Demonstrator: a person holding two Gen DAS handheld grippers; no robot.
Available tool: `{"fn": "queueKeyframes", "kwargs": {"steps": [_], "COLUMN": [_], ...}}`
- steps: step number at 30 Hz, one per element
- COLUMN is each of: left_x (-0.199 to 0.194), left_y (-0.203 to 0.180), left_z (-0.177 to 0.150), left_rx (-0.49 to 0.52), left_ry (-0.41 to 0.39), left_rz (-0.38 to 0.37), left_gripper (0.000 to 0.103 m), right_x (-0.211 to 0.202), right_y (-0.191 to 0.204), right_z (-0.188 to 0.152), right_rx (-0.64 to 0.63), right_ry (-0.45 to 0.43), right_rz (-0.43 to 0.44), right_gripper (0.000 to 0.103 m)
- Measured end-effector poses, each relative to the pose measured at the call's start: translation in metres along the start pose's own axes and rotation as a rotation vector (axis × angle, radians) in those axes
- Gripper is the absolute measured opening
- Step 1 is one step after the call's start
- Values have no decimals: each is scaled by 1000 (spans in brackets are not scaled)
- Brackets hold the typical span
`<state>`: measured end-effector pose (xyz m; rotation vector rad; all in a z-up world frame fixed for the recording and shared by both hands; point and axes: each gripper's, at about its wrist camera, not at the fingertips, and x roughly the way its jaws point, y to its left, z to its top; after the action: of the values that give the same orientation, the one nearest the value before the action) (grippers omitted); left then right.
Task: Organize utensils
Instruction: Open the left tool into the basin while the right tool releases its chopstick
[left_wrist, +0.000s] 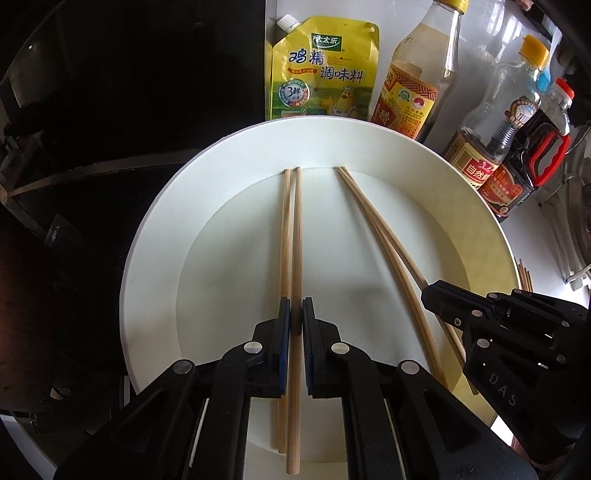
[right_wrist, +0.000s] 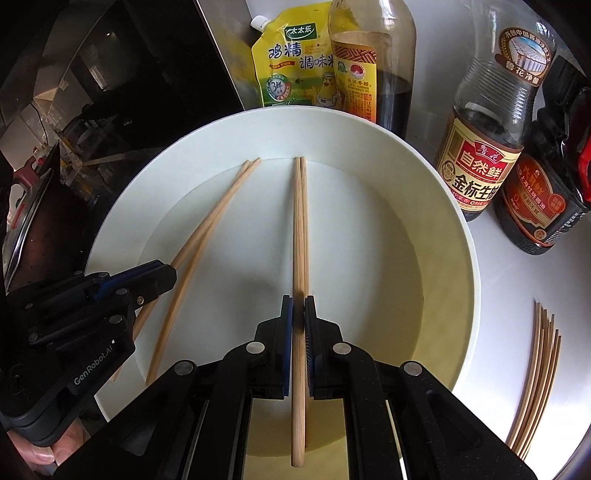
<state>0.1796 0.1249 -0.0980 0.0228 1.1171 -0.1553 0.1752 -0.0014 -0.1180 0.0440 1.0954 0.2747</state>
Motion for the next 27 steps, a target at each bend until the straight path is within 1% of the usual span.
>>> {"fn": "queueKeyframes", "kwargs": {"steps": [3, 4, 5, 7, 15, 16, 17, 18, 20, 25, 27], "left_x": [-1, -2, -4, -8, -25, -28, -31, -33, -39, -53, -59], "left_y": [4, 4, 6, 9, 12, 12, 12, 13, 13, 12, 11], "left_z": [0, 0, 0, -1, -5, -6, -7, -8, -12, -20, -24], "left_rx": [-13, -18, -23, -30, -41, -41, -42, -42, -41, -41, -41], "left_ry": [-3, -9, -15, -33, -66, -70, -75, -81, -87, -109, -122], "left_rz": [6, 10, 13, 20, 30, 31, 32, 32, 35, 46, 48], "left_gripper": [8, 12, 22, 31, 49, 54, 57, 57, 59, 62, 65], "right_x": [-1, -2, -4, -8, -24, -26, -29, -31, -38, -53, -60], "right_y": [-1, -2, -2, -4, -8, -8, -8, -8, -8, -5, -2], "right_z": [-1, -1, -1, -2, -9, -11, -12, -13, -17, -28, -35], "right_rx": [4, 8, 9, 10, 23, 26, 28, 30, 34, 28, 25], "right_ry": [0, -6, -12, -23, -43, -46, -49, -53, -64, -81, -95], "right_rz": [-8, -8, -9, -15, -28, -29, -30, -32, -35, -30, -29], "right_gripper": [7, 7, 7, 7, 7, 7, 7, 8, 13, 16, 20]}}
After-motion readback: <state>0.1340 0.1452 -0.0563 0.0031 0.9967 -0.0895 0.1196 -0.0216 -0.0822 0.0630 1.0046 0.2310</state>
